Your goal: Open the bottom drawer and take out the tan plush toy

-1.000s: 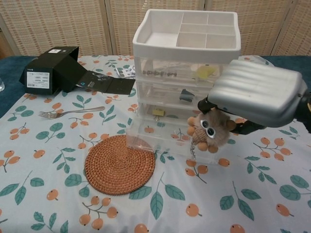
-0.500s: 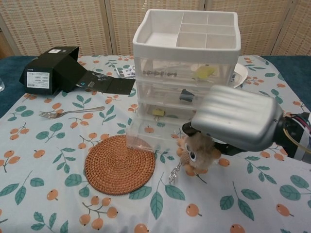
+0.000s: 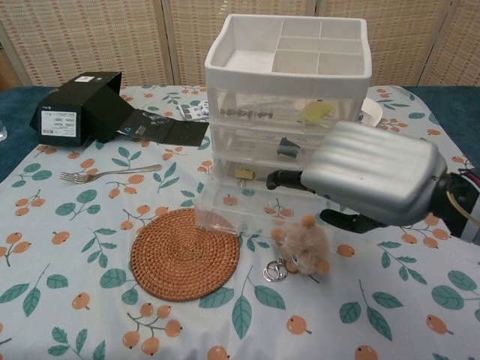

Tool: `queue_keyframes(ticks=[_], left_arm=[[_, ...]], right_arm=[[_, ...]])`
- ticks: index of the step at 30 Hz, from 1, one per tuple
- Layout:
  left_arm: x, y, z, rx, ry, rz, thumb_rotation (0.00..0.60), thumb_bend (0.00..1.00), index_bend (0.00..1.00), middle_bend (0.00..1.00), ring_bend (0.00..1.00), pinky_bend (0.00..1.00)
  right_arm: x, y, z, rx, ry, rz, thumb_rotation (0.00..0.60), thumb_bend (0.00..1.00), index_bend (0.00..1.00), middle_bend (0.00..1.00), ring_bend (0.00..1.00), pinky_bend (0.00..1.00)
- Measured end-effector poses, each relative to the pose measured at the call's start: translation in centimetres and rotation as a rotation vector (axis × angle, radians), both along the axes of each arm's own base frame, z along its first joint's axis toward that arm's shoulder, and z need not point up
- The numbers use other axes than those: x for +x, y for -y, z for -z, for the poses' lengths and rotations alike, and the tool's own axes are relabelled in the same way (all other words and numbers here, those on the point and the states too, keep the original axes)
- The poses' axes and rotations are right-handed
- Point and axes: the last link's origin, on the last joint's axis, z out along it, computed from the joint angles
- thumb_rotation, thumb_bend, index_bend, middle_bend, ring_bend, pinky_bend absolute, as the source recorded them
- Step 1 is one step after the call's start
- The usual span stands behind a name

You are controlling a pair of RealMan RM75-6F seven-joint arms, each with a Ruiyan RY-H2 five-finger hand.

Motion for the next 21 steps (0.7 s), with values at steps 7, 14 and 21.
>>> queue_keyframes(ticks=[7,14,21], left_arm=[[0.0,-0.3,-0.1,-0.001,0.000,0.003,0.600,0.25,0.21,0.14,0.14,0.10],[0.4,-0.9,0.2,-0.008,-0.001,0.020,0.600,0.25,0.21,0.14,0.14,0.10],[1.0,-1.3,0.4,-0.010,-0.002,0.036,0.600,0.25,0.21,0.14,0.14,0.10]], right_arm=[[-0.9,0.0,-3.7,-0.101,0.090,0.021,0.600,0.44,0.19,0.81,0.99,1.00],[-4.0,-1.1,-8.3,-0.219,0.171,0.108,0.600,0.44,0.19,0.77,0.88,1.00],[-8.0,-2.9,-11.5,-0.309,0.278,0.252,0.600,0.44,0.19,0.69,0.78,1.00]])
